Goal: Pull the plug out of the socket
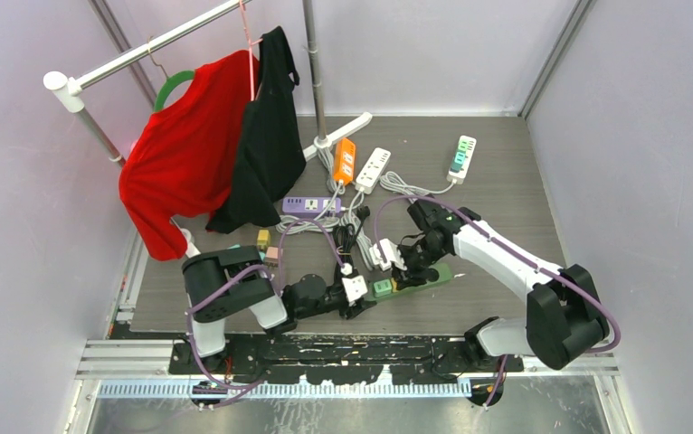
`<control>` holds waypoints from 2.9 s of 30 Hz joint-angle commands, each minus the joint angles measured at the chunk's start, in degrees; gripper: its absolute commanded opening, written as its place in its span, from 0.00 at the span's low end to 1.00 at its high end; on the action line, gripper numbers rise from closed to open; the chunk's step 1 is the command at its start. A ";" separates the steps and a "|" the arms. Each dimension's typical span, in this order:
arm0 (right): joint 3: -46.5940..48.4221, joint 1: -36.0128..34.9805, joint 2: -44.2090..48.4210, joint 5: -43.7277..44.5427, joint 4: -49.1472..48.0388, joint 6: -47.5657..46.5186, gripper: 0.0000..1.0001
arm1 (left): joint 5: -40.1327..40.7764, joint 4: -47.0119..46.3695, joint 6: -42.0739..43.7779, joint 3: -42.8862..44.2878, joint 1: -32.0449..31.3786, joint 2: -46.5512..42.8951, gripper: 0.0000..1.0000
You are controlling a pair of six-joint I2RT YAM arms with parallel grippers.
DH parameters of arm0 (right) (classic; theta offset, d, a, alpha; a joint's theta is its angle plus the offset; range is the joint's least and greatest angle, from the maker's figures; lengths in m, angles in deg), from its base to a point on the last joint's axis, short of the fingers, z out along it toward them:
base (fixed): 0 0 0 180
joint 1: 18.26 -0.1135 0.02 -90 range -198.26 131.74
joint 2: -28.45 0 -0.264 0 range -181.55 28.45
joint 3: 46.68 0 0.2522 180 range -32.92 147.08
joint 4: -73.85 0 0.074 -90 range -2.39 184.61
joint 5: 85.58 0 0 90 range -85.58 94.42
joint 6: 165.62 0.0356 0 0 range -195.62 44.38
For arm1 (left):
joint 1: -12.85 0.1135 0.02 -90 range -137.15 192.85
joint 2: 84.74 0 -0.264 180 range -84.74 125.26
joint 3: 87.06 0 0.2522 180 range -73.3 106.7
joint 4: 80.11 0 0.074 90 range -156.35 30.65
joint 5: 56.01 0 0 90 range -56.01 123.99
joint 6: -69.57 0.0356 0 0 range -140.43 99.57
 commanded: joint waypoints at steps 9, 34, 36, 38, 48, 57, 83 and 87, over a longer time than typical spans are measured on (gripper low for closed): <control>0.61 4.32 -0.85 -2.70 13.40 -16.47 0.01 | -2.19 -0.78 -2.87 0.17 1.60 1.60 0.00; -0.78 4.19 -1.72 -6.12 14.24 -23.59 0.01 | -3.52 0.18 -4.16 0.78 2.34 1.83 0.00; -1.28 3.34 -0.80 -7.11 9.43 -17.36 0.01 | -3.66 0.39 -4.20 0.85 2.41 1.90 0.00; -1.16 3.29 0.06 -6.74 5.18 -10.49 0.01 | -3.71 0.41 -4.20 0.86 2.41 1.85 0.00; -0.06 9.02 2.48 2.06 10.77 -15.30 0.01 | -4.10 0.41 -4.37 0.76 2.53 1.70 0.00; -1.57 6.75 0.07 -9.12 13.17 -22.40 0.01 | -4.23 0.41 -4.59 0.78 2.61 1.65 0.00; -1.51 4.61 1.21 -9.61 1.48 -3.46 0.01 | -4.89 0.84 -4.81 0.93 2.74 1.52 0.00; -1.75 5.62 2.84 -4.65 -5.01 5.01 0.01 | -5.04 1.10 -4.80 1.11 2.75 1.69 0.00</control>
